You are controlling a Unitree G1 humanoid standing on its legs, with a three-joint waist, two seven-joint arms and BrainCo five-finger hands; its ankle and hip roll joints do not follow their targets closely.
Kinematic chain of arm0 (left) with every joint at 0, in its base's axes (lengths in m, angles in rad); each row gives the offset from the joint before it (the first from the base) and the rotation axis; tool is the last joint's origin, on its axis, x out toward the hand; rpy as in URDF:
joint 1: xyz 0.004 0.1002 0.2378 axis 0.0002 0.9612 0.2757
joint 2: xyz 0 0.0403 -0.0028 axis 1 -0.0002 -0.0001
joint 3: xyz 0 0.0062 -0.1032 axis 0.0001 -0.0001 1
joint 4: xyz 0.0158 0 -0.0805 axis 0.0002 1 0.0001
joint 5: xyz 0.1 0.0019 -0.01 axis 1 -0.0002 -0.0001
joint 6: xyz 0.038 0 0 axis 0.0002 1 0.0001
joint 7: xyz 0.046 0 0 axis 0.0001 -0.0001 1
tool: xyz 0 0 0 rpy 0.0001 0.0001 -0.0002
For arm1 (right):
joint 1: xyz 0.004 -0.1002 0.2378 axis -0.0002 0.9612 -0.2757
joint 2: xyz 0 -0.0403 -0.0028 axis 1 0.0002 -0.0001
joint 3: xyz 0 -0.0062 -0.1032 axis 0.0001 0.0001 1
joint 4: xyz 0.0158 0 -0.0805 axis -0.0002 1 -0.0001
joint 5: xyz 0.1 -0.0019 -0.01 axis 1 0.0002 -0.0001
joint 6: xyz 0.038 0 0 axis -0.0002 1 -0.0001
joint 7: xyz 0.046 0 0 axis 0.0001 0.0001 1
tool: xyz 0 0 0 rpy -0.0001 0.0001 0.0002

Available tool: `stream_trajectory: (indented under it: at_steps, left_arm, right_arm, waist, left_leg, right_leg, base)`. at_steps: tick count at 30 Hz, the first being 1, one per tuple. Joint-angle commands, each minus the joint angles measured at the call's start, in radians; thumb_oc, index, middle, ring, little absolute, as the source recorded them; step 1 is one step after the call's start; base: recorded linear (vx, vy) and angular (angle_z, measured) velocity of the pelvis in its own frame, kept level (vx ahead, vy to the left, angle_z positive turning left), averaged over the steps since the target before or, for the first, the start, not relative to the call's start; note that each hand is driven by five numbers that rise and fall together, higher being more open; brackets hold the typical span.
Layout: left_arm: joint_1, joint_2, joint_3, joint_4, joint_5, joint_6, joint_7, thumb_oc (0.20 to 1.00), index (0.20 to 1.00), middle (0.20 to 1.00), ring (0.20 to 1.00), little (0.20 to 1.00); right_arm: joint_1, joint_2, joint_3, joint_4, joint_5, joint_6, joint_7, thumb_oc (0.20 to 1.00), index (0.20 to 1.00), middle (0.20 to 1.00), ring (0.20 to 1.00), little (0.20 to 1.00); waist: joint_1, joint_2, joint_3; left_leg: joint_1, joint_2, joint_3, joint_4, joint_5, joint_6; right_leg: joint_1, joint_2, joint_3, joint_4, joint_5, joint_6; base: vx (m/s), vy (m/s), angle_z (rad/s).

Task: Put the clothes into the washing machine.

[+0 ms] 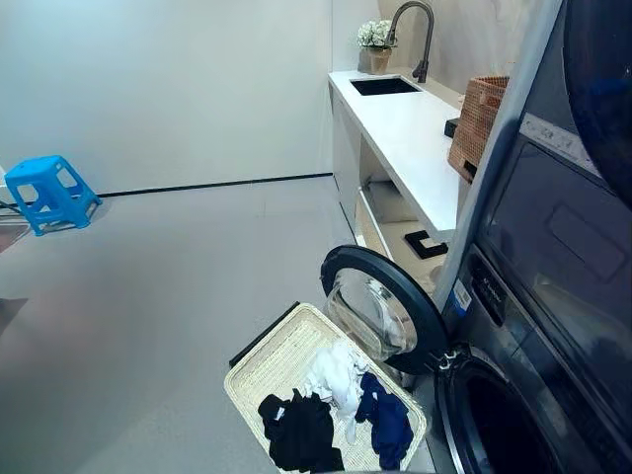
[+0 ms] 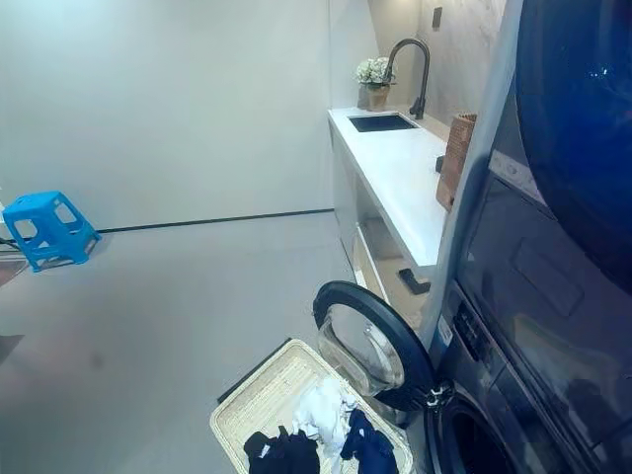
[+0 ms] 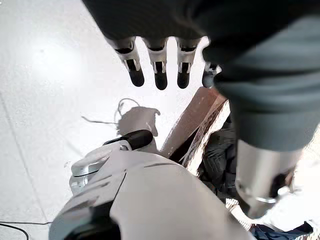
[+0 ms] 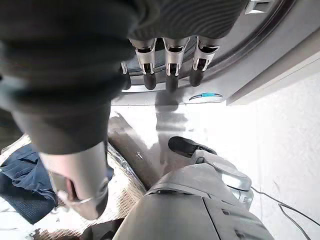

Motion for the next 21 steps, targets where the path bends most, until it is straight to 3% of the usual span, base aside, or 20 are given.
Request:
stream_trajectory:
  at_steps: [1, 21]
  left_arm:
    - [-0.08, 0.019, -0.021, 0.041, 0.051, -0.002, 0.016, 1.0, 1.0, 1.0, 1.0, 1.0]
    - [-0.077, 0.019, -0.002, 0.033, 0.015, -0.02, 0.01, 1.0, 1.0, 1.0, 1.0, 1.0]
  right_arm:
    - [-0.08, 0.009, 0.02, 0.058, 0.0, -0.002, -0.009, 1.0, 1.0, 1.0, 1.0, 1.0]
    - [-0.082, 0.002, 0.008, 0.061, 0.001, -0.005, -0.007, 1.0, 1.0, 1.0, 1.0, 1.0]
  waist:
    - [0.031, -0.036, 0.017]
    - [0.028, -0.027, 0.019]
  left_leg:
    - [0.059, -0.035, 0.053, 0.006, -0.074, 0.024]
    - [0.056, -0.036, 0.055, 0.006, -0.074, 0.023]
  right_leg:
    - [-0.064, -0.039, 0.027, 0.004, 0.056, 0.067]
    - [-0.068, -0.041, 0.028, 0.004, 0.055, 0.066]
  base:
    - [-0.29, -0.034, 0.21]
    - [0.0, 0.0, 0.0]
